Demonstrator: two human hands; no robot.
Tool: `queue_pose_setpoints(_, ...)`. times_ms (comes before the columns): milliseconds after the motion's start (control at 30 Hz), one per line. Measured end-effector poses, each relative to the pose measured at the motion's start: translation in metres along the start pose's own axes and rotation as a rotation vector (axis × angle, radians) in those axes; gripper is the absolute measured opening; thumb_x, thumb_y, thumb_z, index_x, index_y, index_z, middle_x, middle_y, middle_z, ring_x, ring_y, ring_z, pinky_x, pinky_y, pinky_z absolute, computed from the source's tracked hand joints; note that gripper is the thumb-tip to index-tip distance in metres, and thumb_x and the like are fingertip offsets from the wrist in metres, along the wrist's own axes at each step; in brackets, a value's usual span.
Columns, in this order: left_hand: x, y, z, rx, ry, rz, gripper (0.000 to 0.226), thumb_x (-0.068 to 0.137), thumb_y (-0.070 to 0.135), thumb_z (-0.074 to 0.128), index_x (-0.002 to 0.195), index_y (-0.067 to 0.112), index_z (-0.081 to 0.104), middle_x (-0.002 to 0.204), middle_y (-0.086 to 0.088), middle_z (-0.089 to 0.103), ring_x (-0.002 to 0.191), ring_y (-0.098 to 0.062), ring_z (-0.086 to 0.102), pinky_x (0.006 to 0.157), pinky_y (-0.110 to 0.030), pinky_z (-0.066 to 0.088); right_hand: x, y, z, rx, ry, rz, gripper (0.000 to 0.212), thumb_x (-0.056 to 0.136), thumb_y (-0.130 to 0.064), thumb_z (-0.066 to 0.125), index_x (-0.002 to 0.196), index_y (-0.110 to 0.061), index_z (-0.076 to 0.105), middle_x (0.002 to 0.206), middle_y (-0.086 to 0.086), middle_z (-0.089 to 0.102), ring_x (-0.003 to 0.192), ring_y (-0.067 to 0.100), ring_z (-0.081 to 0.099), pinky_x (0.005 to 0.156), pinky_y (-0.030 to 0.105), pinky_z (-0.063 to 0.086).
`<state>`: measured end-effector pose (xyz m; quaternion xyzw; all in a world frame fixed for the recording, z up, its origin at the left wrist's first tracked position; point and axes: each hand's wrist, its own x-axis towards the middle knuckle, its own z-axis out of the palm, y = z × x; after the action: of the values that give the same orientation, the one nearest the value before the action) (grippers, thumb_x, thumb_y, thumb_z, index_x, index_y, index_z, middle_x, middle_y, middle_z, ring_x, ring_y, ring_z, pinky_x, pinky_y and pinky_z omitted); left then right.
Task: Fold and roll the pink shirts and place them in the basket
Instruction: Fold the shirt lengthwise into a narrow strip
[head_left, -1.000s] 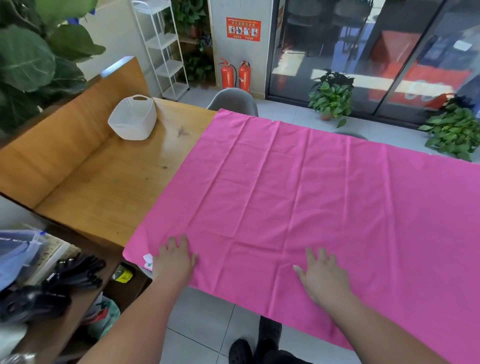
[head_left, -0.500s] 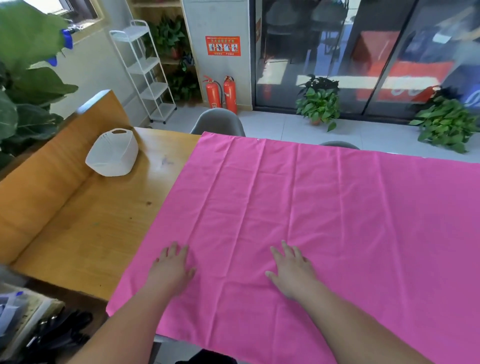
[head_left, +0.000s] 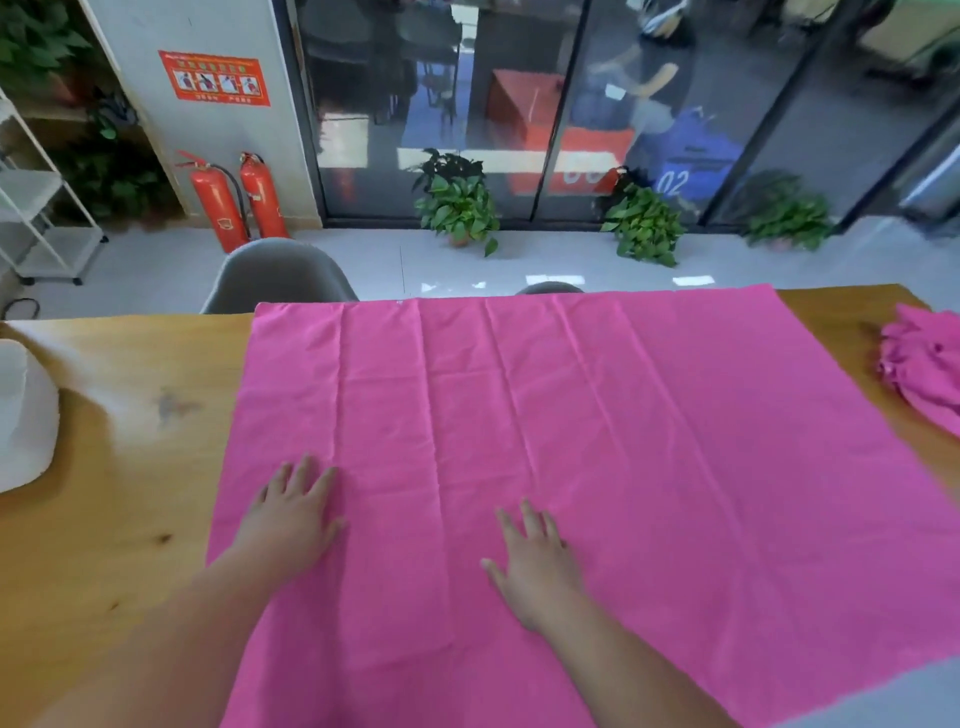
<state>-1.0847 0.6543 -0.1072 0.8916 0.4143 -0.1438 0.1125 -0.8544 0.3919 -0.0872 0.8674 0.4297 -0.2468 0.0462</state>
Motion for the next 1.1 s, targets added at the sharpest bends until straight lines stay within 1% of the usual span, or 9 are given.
queue_pose_setpoints(133, 0.002, -0.055, 0.003, -0.023, 0.065, -0.06, 0.077, 0.101, 0.066, 0.042, 0.168, 0.032, 0.022, 0.177, -0.005, 0.011, 0.161, -0.035, 0.013, 0.126, -0.054, 0.026, -0.017, -0.055, 0.029, -0.002, 0.079, 0.022, 0.079, 0.106, -0.065, 0.037, 0.169, -0.032, 0.004, 0.177, 0.009, -0.009, 0.162, 0.038, 0.003, 0.13, 0.053, 0.015)
queue_pose_setpoints(233, -0.014, -0.078, 0.006, -0.004, 0.099, 0.007, 0.077, 0.101, 0.069, 0.034, 0.166, 0.027, 0.029, 0.174, -0.009, 0.023, 0.16, -0.035, 0.02, 0.124, -0.054, 0.028, -0.03, -0.095, 0.049, -0.01, 0.121, -0.004, 0.08, 0.106, -0.063, 0.037, 0.169, -0.032, 0.0, 0.176, 0.008, -0.016, 0.163, 0.038, -0.001, 0.13, 0.053, 0.013)
queue_pose_setpoints(367, -0.049, -0.117, 0.035, 0.062, 0.13, 0.15, 0.08, 0.102, 0.074, 0.02, 0.169, 0.031, 0.021, 0.177, -0.006, 0.015, 0.163, -0.031, 0.012, 0.129, -0.052, 0.018, -0.043, -0.145, 0.071, -0.015, 0.137, -0.086, 0.081, 0.105, -0.06, 0.042, 0.169, -0.034, 0.0, 0.175, 0.006, -0.022, 0.163, 0.035, -0.007, 0.131, 0.055, 0.012)
queue_pose_setpoints(500, -0.078, -0.143, 0.052, 0.028, 0.189, 0.105, 0.079, 0.105, 0.071, 0.029, 0.169, 0.027, 0.018, 0.177, -0.007, 0.01, 0.164, -0.031, 0.002, 0.131, -0.054, 0.011, -0.061, -0.18, 0.094, -0.063, 0.081, -0.143, 0.08, 0.103, -0.059, 0.046, 0.169, -0.032, 0.009, 0.176, 0.007, -0.016, 0.163, 0.035, -0.004, 0.129, 0.058, 0.017)
queue_pose_setpoints(667, -0.104, -0.161, 0.068, 0.064, 0.179, 0.342, 0.078, 0.105, 0.072, 0.031, 0.17, 0.03, 0.018, 0.178, 0.0, 0.007, 0.164, -0.025, -0.004, 0.131, -0.053, 0.013, -0.077, -0.21, 0.105, -0.088, 0.032, -0.223, 0.085, 0.101, -0.061, 0.047, 0.169, -0.034, 0.004, 0.176, 0.006, -0.018, 0.163, 0.034, -0.01, 0.13, 0.057, 0.014)
queue_pose_setpoints(767, -0.109, -0.178, 0.07, 0.034, 0.174, 0.275, 0.079, 0.103, 0.074, 0.031, 0.169, 0.032, 0.017, 0.178, 0.001, 0.001, 0.164, -0.025, -0.009, 0.132, -0.051, 0.009, -0.08, -0.225, 0.107, -0.132, 0.029, -0.233, 0.09, 0.098, -0.061, 0.054, 0.169, -0.03, 0.009, 0.176, 0.01, -0.014, 0.162, 0.038, -0.005, 0.128, 0.061, 0.019)
queue_pose_setpoints(933, -0.09, -0.186, 0.049, -0.031, 0.166, 0.265, 0.084, 0.101, 0.08, 0.029, 0.17, 0.034, 0.013, 0.178, 0.0, -0.003, 0.164, -0.024, -0.011, 0.133, -0.049, 0.004, -0.08, -0.255, 0.103, -0.141, 0.019, -0.333, 0.093, 0.1, -0.061, 0.052, 0.169, -0.029, -0.002, 0.174, 0.008, -0.024, 0.162, 0.035, -0.015, 0.13, 0.059, 0.009)
queue_pose_setpoints(1033, -0.07, -0.187, 0.035, -0.038, 0.151, 0.274, 0.085, 0.1, 0.079, 0.032, 0.169, 0.033, 0.013, 0.178, -0.004, -0.001, 0.164, -0.027, -0.007, 0.132, -0.051, 0.009, -0.083, -0.274, 0.111, -0.187, -0.048, -0.397, 0.098, 0.099, -0.063, 0.053, 0.169, -0.026, -0.004, 0.172, 0.01, -0.03, 0.16, 0.036, -0.021, 0.13, 0.059, 0.004)
queue_pose_setpoints(1100, -0.055, -0.187, 0.025, -0.065, 0.14, 0.248, 0.085, 0.1, 0.077, 0.037, 0.168, 0.032, 0.014, 0.178, -0.005, 0.001, 0.164, -0.029, -0.003, 0.131, -0.052, 0.012, -0.084, -0.288, 0.115, -0.143, -0.03, -0.377, 0.097, 0.097, -0.064, 0.054, 0.17, -0.024, 0.003, 0.173, 0.011, -0.026, 0.161, 0.036, -0.017, 0.129, 0.059, 0.009)
